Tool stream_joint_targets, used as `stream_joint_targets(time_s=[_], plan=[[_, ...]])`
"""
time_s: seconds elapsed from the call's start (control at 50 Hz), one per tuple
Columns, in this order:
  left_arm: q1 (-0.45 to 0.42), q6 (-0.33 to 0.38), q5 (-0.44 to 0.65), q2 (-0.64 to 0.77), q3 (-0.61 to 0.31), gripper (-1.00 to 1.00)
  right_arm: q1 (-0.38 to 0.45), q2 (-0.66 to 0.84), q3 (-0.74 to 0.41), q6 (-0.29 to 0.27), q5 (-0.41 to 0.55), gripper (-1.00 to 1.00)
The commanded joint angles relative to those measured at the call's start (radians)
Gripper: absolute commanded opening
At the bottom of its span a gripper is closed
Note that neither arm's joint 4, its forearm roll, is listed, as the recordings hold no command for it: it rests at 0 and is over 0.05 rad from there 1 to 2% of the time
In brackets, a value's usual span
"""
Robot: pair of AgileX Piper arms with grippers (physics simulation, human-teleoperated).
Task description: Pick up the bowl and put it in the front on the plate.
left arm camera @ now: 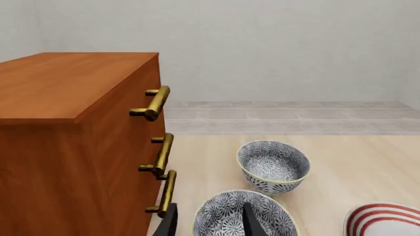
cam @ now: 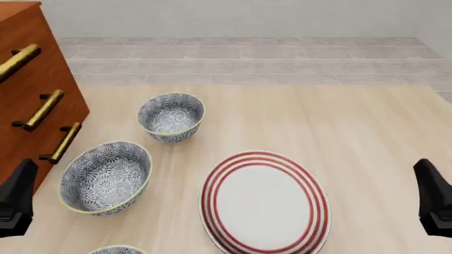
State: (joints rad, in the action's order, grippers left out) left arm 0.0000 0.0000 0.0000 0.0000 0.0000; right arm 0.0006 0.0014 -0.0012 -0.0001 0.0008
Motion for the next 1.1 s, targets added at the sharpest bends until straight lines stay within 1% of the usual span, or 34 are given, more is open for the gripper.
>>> stream_joint_targets(time_s=[0.02,0.28,0.34,0.36,0.38,0.4,0.42,0.44,0.48,0.5,0.62,0.78,0.84,0.86,0.88,0.9,0.92,0.94,1.0,1.04,1.06,1.1], plan=[[0.0,0.0,0.0,0.0,0.0,1.0,0.005,0.002,-0.003,0.0,0.007,1.0],[0.0,0.0,0.0,0.0,0.0,1.0,0.017,0.007,-0.005,-0.001,0.014,1.0],[0.0,0.0,0.0,0.0,0.0,1.0,0.024,0.013,-0.004,-0.012,0.015,1.0],[0.0,0.0,0.0,0.0,0.0,1.0,0.025,0.049,-0.004,-0.018,-0.02,1.0],[0.0,0.0,0.0,0.0,0.0,1.0,0.026,0.106,-0.007,-0.015,-0.075,1.0],[0.0,0.0,0.0,0.0,0.0,1.0,0.032,0.131,-0.012,-0.017,-0.095,1.0],[0.0,0.0,0.0,0.0,0.0,1.0,0.037,0.12,-0.019,-0.016,-0.076,1.0],[0.0,0.0,0.0,0.0,0.0,1.0,0.039,0.135,-0.021,-0.019,-0.089,1.0],[0.0,0.0,0.0,0.0,0.0,1.0,0.049,0.18,-0.035,-0.02,-0.12,1.0],[0.0,0.0,0.0,0.0,0.0,1.0,0.056,0.228,-0.046,-0.02,-0.152,1.0],[0.0,0.0,0.0,0.0,0.0,1.0,0.103,0.418,-0.092,-0.036,-0.278,1.0],[0.0,0.0,0.0,0.0,0.0,1.0,0.149,0.601,-0.162,-0.027,-0.356,1.0],[0.0,0.0,0.0,0.0,0.0,1.0,0.174,0.676,-0.207,-0.016,-0.372,1.0],[0.0,0.0,0.0,0.0,0.0,1.0,0.189,0.687,-0.223,0.009,-0.368,1.0],[0.0,0.0,0.0,0.0,0.0,1.0,0.199,0.678,-0.228,0.001,-0.35,1.0],[0.0,0.0,0.0,0.0,0.0,1.0,0.216,0.718,-0.246,-0.013,-0.359,1.0],[0.0,0.0,0.0,0.0,0.0,1.0,0.233,0.745,-0.266,-0.008,-0.362,1.0],[0.0,0.0,0.0,0.0,0.0,1.0,0.234,0.77,-0.293,0.014,-0.357,1.0],[0.0,0.0,0.0,0.0,0.0,1.0,0.257,0.823,-0.34,-0.002,-0.346,1.0],[0.0,0.0,0.0,0.0,0.0,1.0,0.258,0.836,-0.349,-0.001,-0.346,1.0],[0.0,0.0,0.0,0.0,0.0,1.0,0.266,0.894,-0.391,-0.008,-0.337,1.0],[0.0,0.0,0.0,0.0,0.0,1.0,0.28,0.924,-0.422,-0.011,-0.332,1.0]])
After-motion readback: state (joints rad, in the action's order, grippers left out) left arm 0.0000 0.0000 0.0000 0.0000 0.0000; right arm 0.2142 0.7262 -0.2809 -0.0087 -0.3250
